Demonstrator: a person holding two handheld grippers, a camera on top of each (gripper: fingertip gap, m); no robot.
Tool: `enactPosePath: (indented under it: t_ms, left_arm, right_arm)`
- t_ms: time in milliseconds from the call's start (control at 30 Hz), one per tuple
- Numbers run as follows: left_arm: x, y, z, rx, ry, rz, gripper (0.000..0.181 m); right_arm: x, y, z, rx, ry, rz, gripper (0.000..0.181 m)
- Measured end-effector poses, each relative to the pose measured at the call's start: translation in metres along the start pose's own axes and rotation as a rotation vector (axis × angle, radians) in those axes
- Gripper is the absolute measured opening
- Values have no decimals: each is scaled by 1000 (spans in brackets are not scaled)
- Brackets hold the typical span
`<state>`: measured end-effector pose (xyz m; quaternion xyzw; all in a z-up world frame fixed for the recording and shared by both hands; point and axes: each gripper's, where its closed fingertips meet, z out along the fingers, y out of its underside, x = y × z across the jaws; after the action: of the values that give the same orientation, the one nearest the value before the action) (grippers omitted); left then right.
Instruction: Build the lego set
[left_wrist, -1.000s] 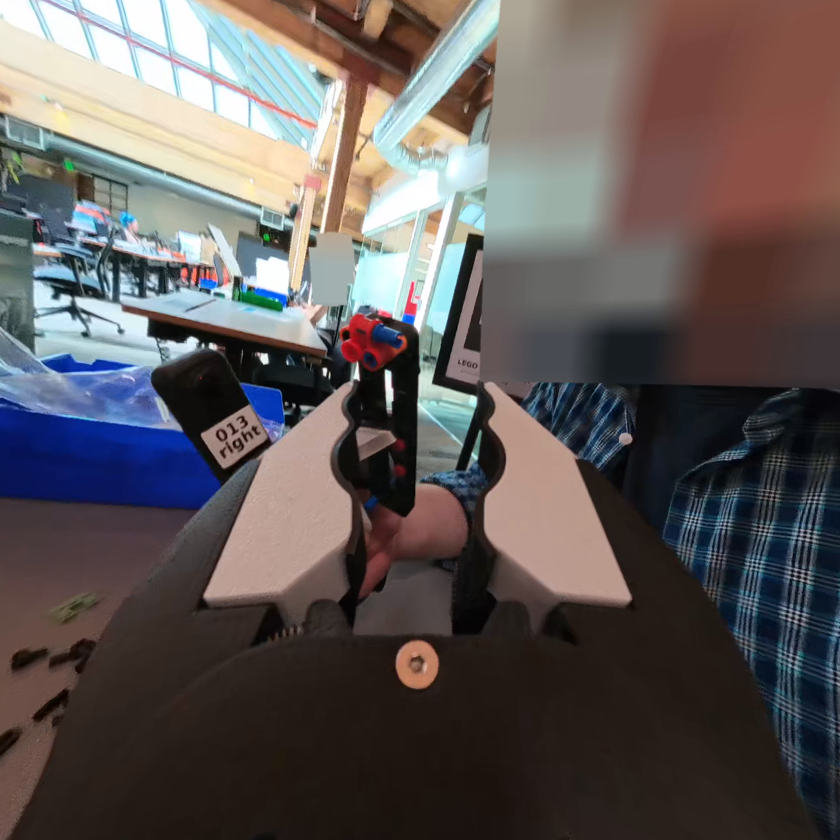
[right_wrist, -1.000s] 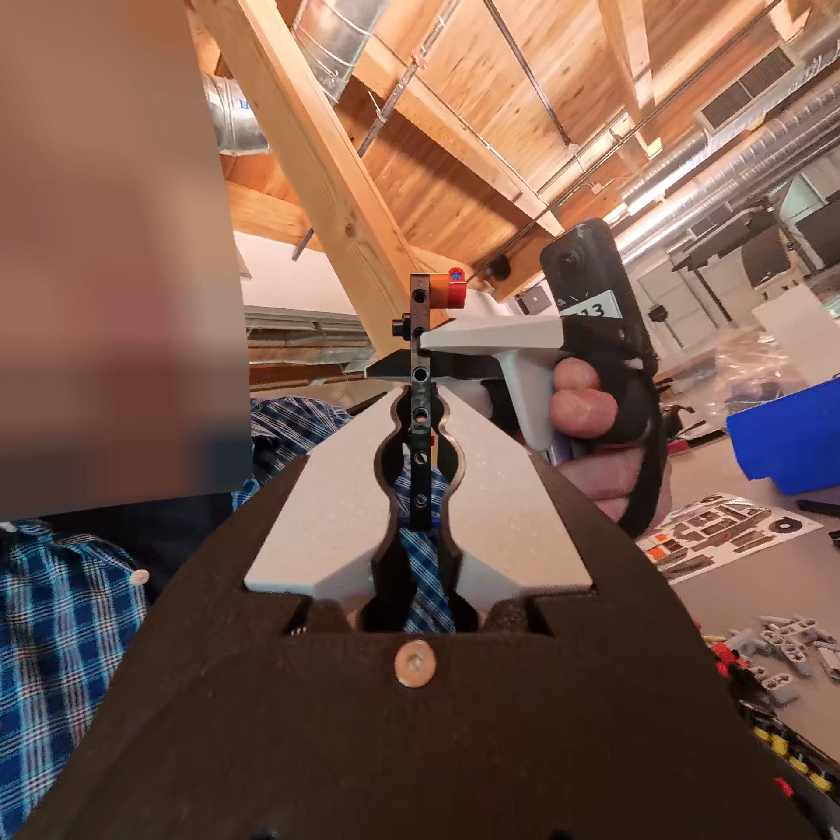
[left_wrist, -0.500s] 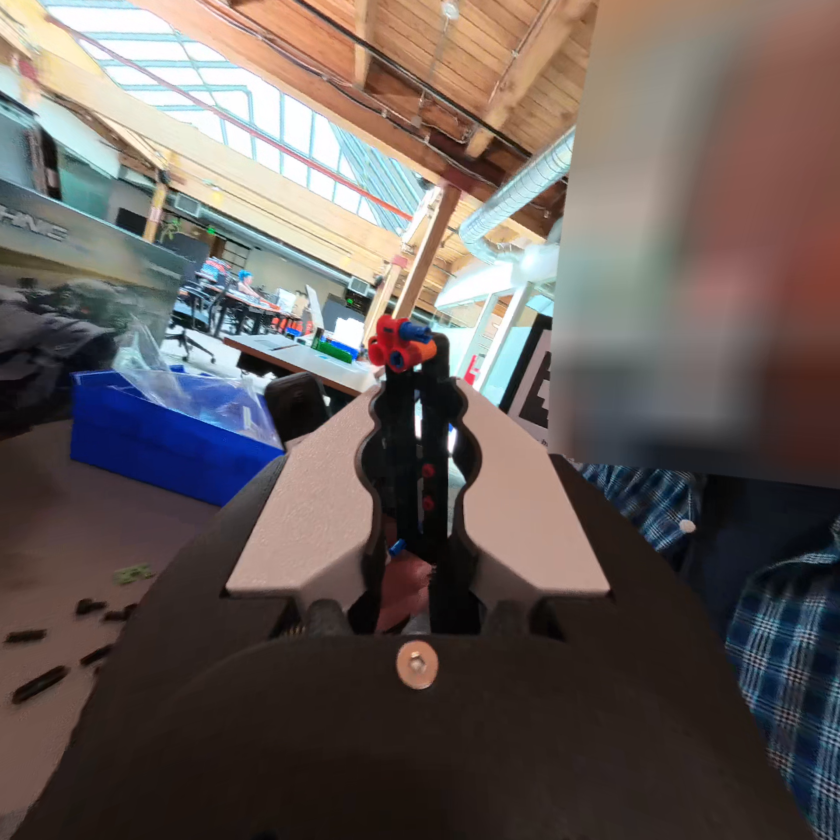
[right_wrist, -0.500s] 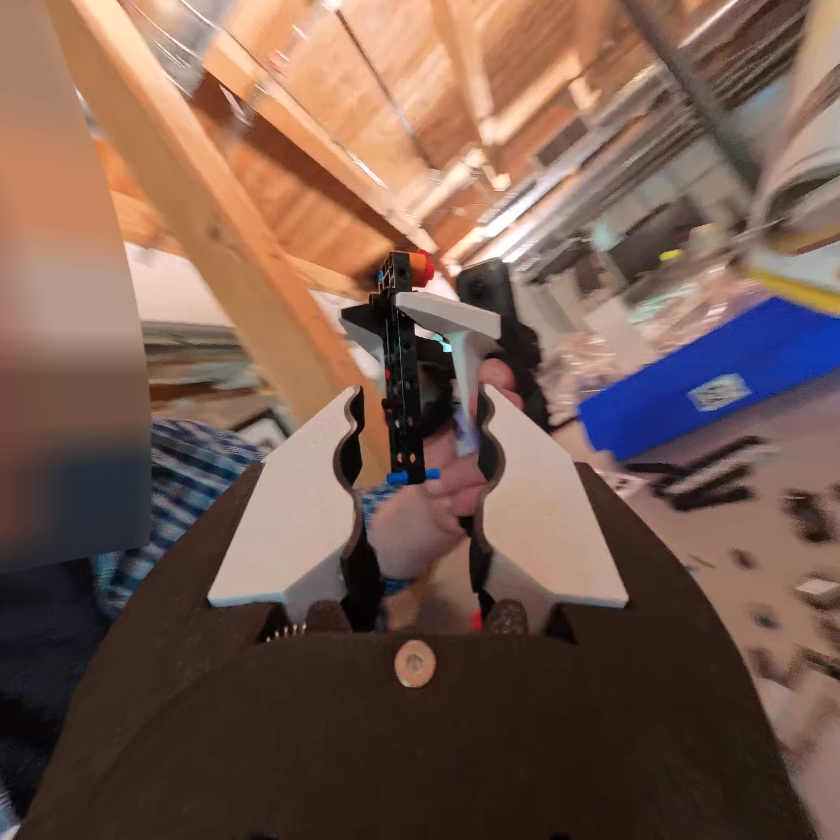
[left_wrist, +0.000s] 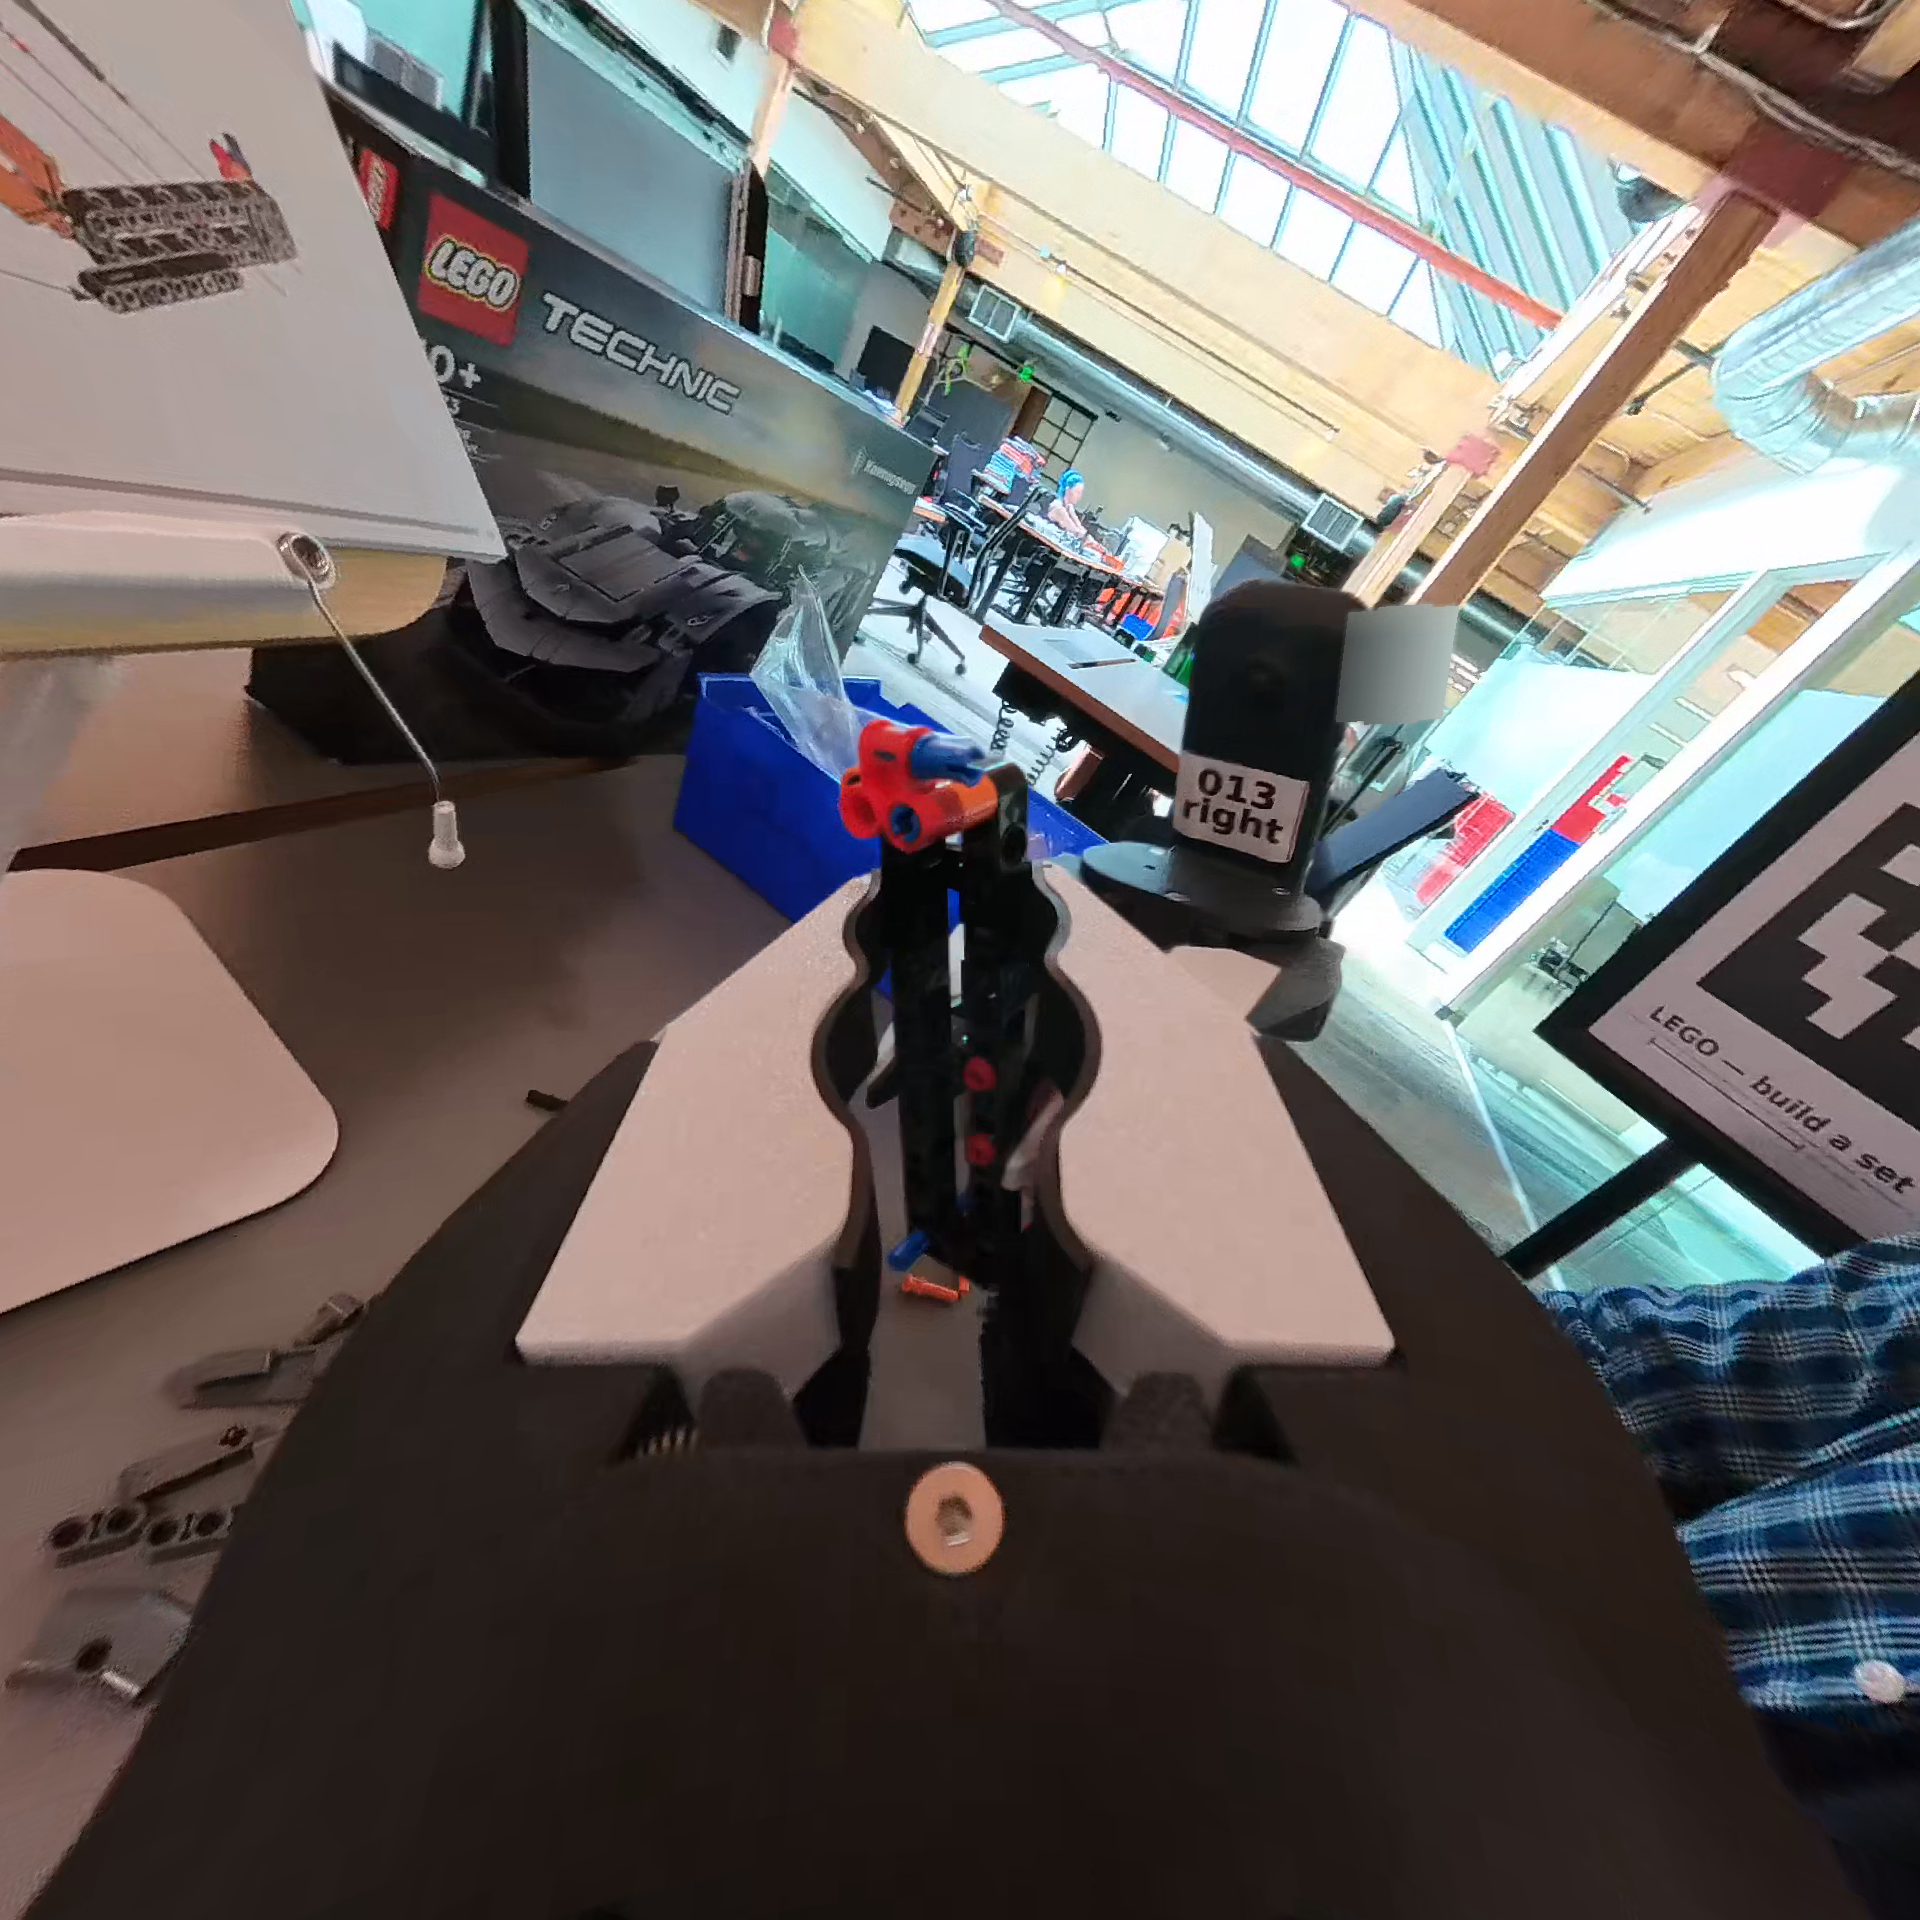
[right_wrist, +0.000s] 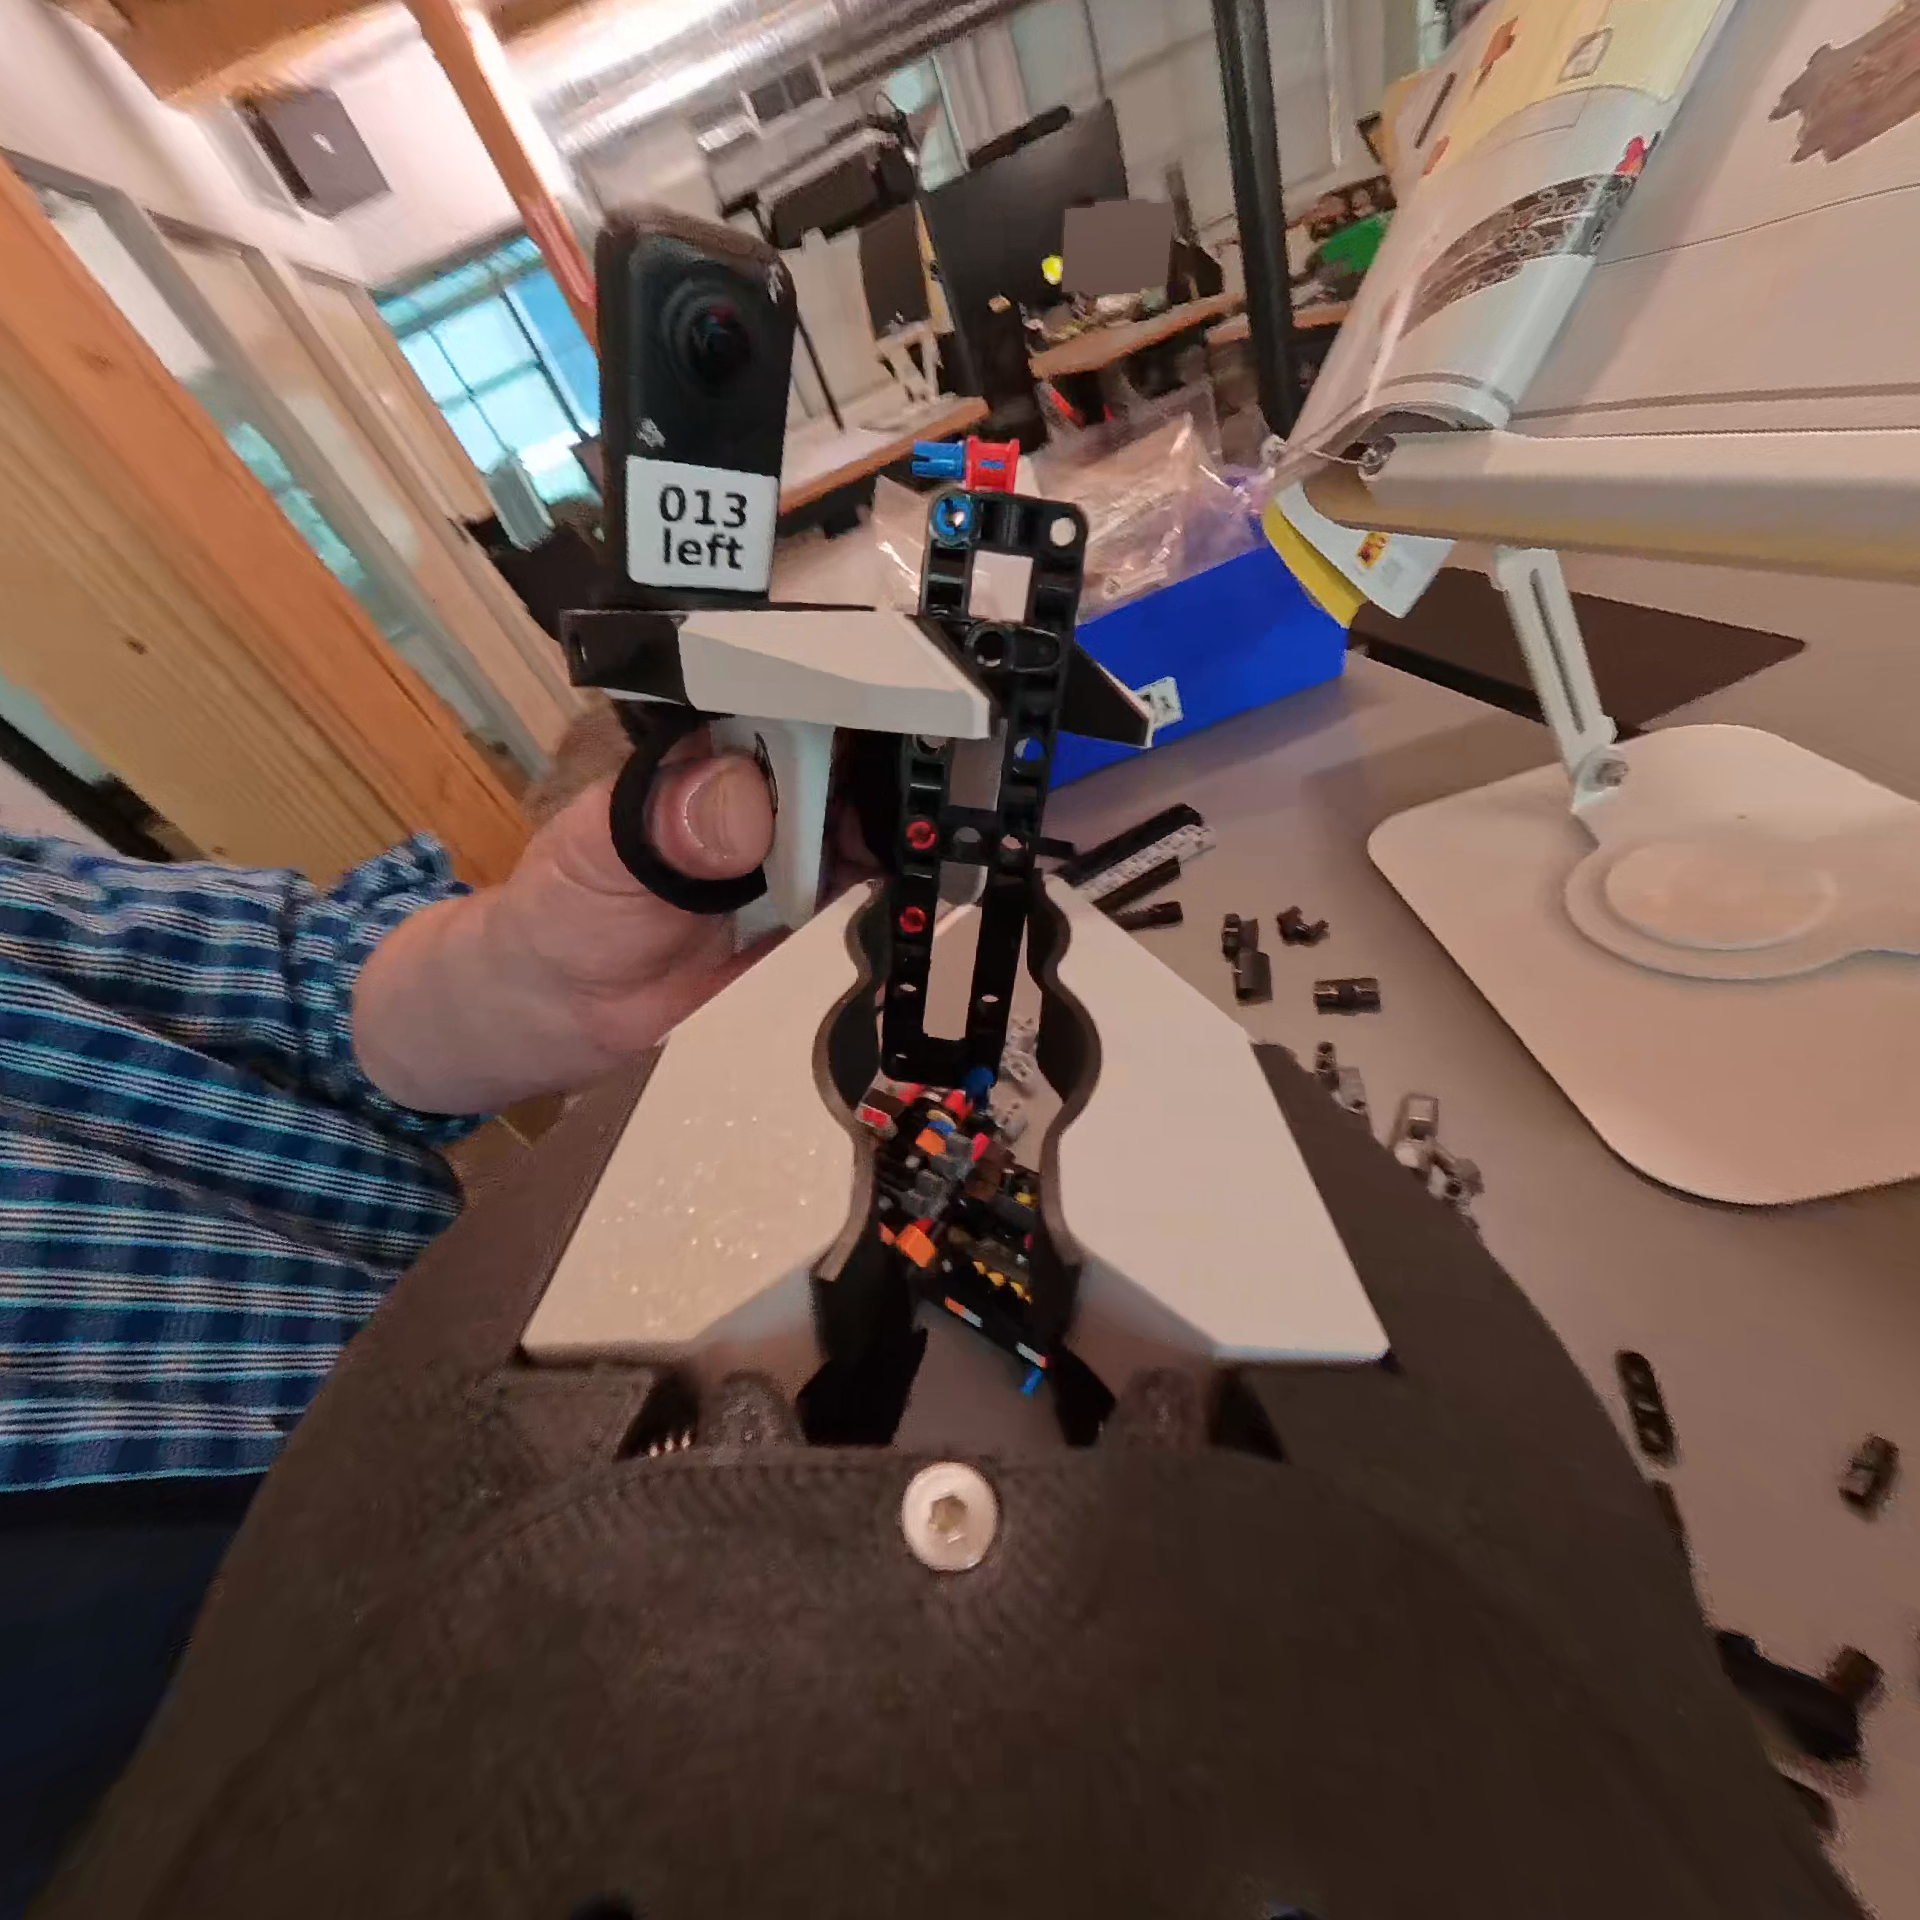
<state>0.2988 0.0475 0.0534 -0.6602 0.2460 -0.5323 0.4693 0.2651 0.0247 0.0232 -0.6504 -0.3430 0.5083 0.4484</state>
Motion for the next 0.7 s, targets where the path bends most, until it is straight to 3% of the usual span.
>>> enactPosePath:
  t_ms: [33, 200, 400, 700]
  left_arm:
    - [1, -1, 2, 1, 1, 1, 25]
    - [-1, -1, 7, -28, 15, -57, 26]
    - [14, -13, -8, -15, 71, -21, 41]
    - [9, 33, -56, -196, -29, 137, 37]
  right_arm:
    - [0, -1, -1, 15, -31, 34, 23]
    - [1, -5, -9, 93, -149, 179, 22]
    - [6, -23, -34, 324, -370, 448, 22]
    - [10, -22, -41, 381, -418, 494, 22]
